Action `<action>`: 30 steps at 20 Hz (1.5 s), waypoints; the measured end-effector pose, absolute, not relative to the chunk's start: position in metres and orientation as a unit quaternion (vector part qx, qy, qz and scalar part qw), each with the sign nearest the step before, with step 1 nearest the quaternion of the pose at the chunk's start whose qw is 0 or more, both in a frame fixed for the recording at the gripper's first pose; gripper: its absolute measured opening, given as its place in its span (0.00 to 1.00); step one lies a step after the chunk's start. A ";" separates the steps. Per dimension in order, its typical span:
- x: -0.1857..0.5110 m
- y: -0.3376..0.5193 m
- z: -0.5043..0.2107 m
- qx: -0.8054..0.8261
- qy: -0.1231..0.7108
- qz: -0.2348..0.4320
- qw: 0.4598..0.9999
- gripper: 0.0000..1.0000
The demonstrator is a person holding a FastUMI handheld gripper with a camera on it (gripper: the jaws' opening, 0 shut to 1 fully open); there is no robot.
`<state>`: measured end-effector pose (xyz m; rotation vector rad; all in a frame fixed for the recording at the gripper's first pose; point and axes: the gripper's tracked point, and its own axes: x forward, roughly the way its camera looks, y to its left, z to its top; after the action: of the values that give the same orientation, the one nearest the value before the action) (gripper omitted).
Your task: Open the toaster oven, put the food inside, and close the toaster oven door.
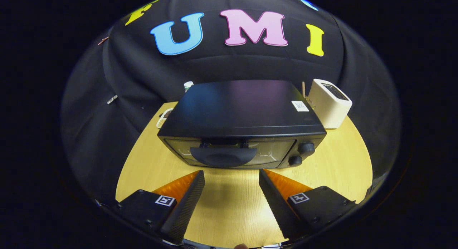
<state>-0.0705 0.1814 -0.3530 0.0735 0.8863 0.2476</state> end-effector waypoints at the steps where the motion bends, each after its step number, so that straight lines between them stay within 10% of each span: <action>1: -0.070 0.176 -0.341 0.034 0.409 0.120 0.904 0.99; 13: -0.035 0.074 -0.126 0.022 0.112 0.095 0.989 0.98; 30: -0.022 0.014 -0.070 0.063 0.101 0.044 0.992 0.98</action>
<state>-0.0220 0.0140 -0.0703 0.1262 0.2032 0.0877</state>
